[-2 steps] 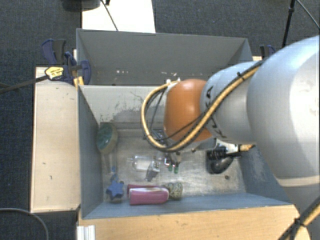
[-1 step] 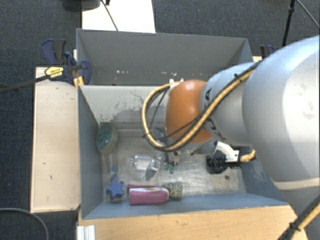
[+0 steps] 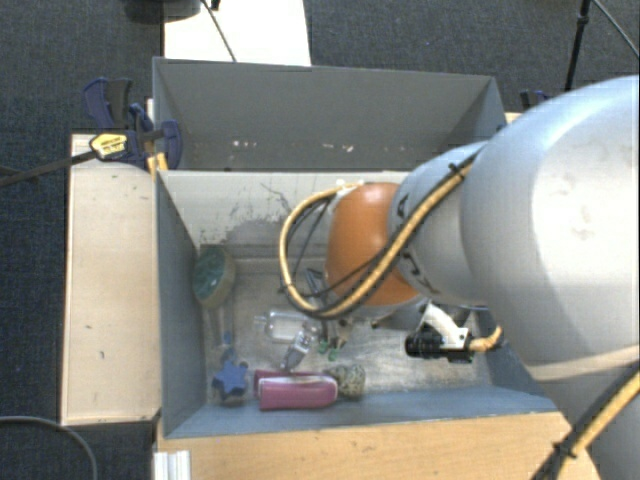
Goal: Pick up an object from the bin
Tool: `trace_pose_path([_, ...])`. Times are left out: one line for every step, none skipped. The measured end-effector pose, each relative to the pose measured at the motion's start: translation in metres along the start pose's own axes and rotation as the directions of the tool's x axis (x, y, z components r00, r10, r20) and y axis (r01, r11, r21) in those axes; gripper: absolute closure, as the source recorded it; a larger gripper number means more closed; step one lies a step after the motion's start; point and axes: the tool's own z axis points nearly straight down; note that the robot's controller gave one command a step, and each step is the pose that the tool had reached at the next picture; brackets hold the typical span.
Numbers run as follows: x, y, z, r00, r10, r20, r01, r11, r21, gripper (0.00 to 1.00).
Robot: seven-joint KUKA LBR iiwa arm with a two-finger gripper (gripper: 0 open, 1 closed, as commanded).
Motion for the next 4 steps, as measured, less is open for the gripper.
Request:
trace_pose_path([-0.001, 0.001, -0.002, 1.0, 0.001, -0.001, -0.001, 1.0, 0.0, 0.0])
trace_pose_path([-0.003, 0.002, -0.003, 1.0, 0.003, 0.003, -0.003, 1.0, -0.002, 1.0])
trace_pose_path([-0.005, 0.003, -0.093, 1.0, -0.001, 0.0, 0.001, 1.0, -0.001, 1.0])
trace_pose_path([-0.006, 0.004, -0.102, 1.0, -0.006, -0.004, 0.006, 1.0, 0.003, 1.0])
